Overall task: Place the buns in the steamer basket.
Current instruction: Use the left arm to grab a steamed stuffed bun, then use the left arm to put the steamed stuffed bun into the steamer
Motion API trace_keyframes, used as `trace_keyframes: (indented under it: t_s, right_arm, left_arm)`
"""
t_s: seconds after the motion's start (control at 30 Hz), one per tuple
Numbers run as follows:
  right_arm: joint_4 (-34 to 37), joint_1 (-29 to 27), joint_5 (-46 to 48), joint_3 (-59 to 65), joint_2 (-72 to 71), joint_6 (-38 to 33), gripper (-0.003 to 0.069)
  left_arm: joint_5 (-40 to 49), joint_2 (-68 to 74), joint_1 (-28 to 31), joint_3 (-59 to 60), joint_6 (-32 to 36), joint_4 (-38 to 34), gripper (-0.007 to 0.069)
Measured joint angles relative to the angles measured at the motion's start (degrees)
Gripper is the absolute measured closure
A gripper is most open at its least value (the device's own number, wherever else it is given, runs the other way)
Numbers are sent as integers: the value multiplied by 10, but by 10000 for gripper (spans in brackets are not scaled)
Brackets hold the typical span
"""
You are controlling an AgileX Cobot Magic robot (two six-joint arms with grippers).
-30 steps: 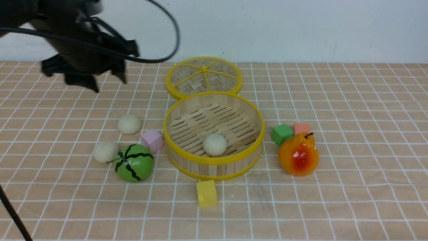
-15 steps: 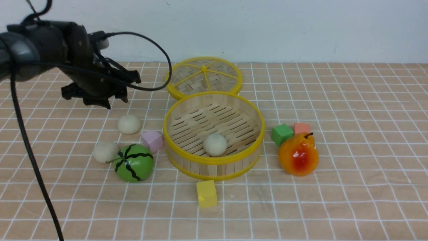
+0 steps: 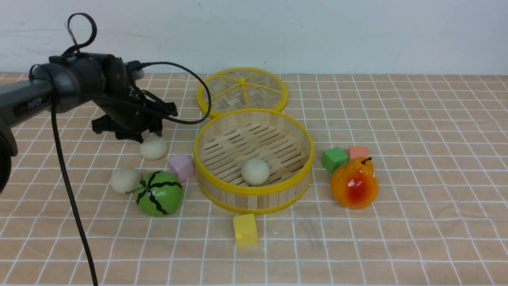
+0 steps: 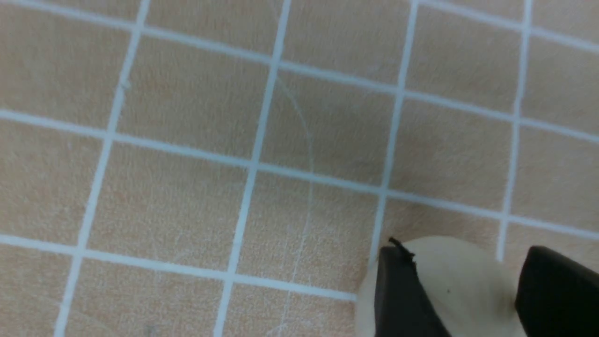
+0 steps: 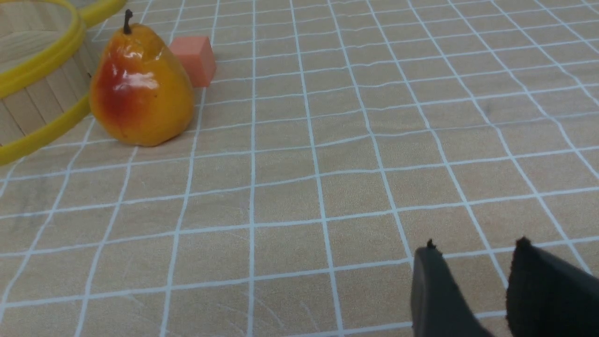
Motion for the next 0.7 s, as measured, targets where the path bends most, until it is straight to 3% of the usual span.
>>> trace_keyframes:
  t_s: [0.1, 0.2, 0.4, 0.57, 0.7]
  right_arm:
    - [0, 0, 0, 0, 0, 0, 419]
    - [0, 0, 0, 0, 0, 0, 419]
    - [0, 0, 0, 0, 0, 0, 419]
    - [0, 0, 0, 0, 0, 0, 419]
    - [0, 0, 0, 0, 0, 0, 419]
  left_arm:
    - [1, 4, 0, -1, 0, 0, 304]
    - [1, 6, 0, -2, 0, 0, 374]
    - [45, 6, 0, -27, 9, 0, 612]
    - [108, -2, 0, -88, 21, -21, 631]
    - [145, -26, -8, -147, 68, -111, 631]
